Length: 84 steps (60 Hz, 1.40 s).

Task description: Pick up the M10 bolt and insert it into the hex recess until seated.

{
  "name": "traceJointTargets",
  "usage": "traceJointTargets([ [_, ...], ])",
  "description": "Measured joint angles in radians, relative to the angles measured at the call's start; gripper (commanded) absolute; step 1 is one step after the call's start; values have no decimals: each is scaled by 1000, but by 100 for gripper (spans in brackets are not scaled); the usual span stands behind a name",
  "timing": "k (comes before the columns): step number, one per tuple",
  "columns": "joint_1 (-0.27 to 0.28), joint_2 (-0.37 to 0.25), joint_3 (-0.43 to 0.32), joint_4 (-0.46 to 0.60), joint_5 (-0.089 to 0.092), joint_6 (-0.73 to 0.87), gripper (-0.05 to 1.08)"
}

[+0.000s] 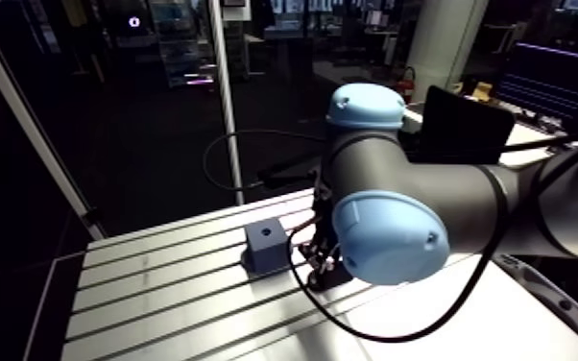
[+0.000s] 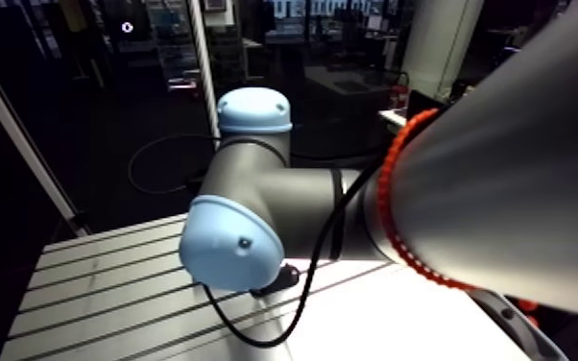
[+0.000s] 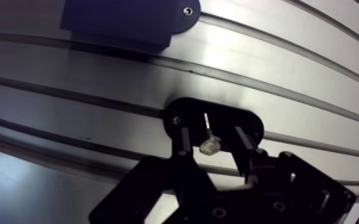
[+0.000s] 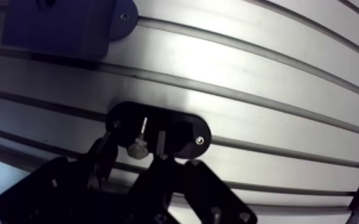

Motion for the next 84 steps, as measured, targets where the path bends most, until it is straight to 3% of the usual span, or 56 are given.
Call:
traceJointTargets([
  [84,0,9,-1,2,-2,-2,65],
])
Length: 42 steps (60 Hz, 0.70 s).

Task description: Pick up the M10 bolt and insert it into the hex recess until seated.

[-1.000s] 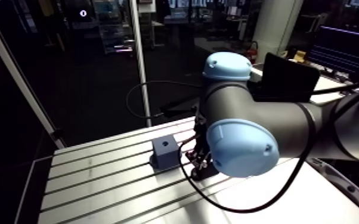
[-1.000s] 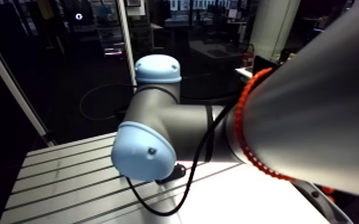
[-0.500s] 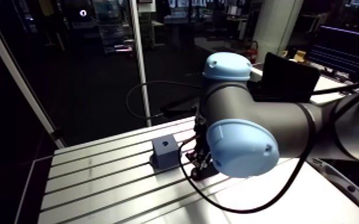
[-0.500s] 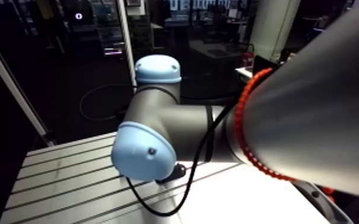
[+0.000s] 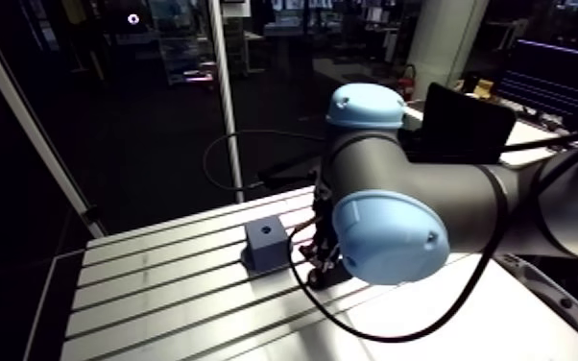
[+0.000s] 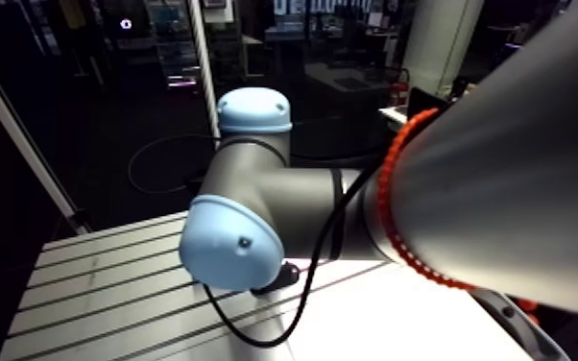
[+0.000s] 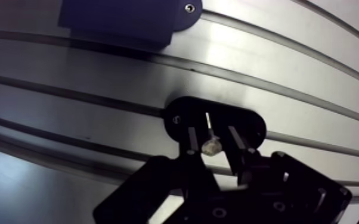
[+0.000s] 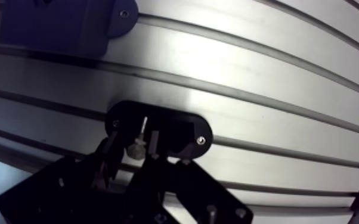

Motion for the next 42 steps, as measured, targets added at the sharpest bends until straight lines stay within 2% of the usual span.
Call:
traceJointTargets([
  [42,0,-1,-3,3,-1,-1,66],
])
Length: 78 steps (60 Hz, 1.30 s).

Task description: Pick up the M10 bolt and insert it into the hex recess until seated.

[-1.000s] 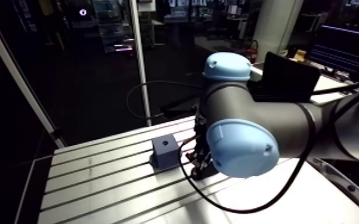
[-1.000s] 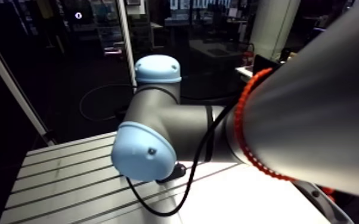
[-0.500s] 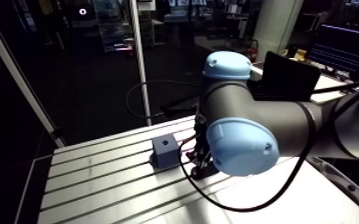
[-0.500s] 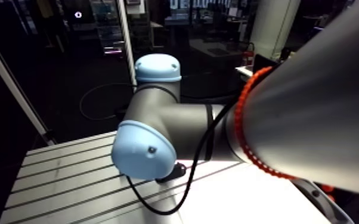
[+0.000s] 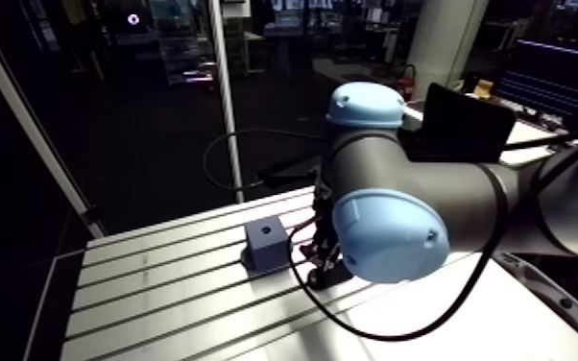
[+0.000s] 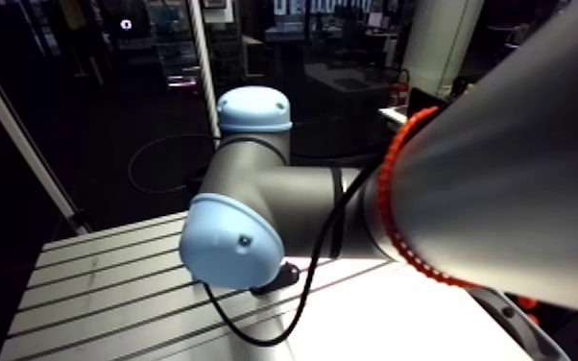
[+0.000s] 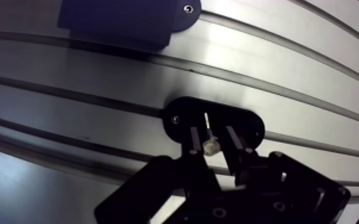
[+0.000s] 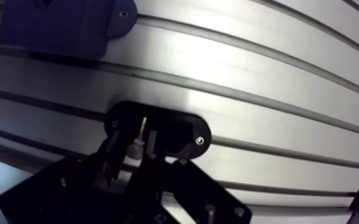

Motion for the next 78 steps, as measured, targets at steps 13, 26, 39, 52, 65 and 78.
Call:
traceJointTargets([
  [13,0,1,0,3,0,-1,68],
  [26,0,1,0,6,1,-1,70],
  [39,0,0,0,6,1,-2,71],
  [52,0,0,0,7,0,-2,72],
  [65,0,-1,1,8,0,-3,74],
  [78,-1,-7,-3,8,0,-4,76],
])
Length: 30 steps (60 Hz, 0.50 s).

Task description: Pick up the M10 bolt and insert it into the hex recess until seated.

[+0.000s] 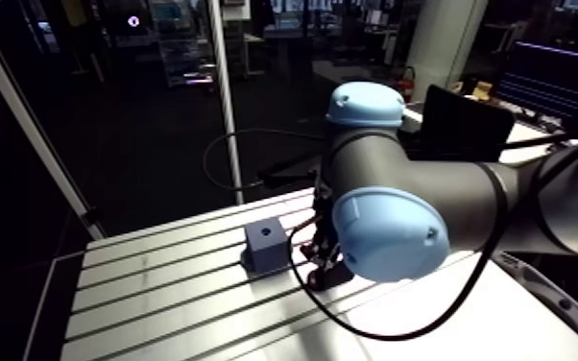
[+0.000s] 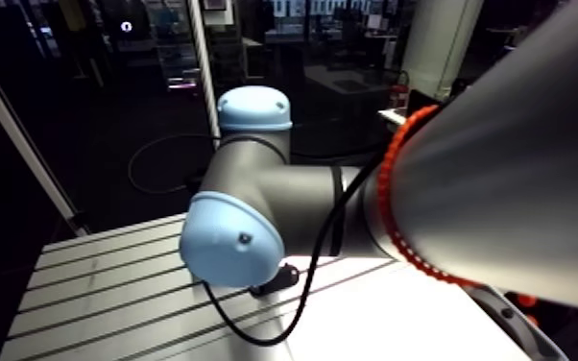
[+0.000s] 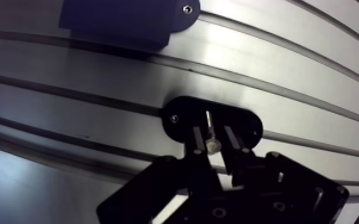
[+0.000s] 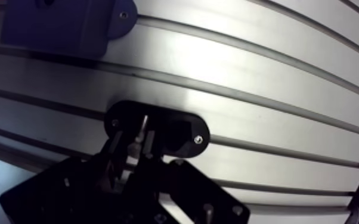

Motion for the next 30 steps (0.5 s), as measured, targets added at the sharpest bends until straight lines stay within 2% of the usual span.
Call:
traceJointTargets([
  [30,1,-37,-19,22,5,-2,80],
])
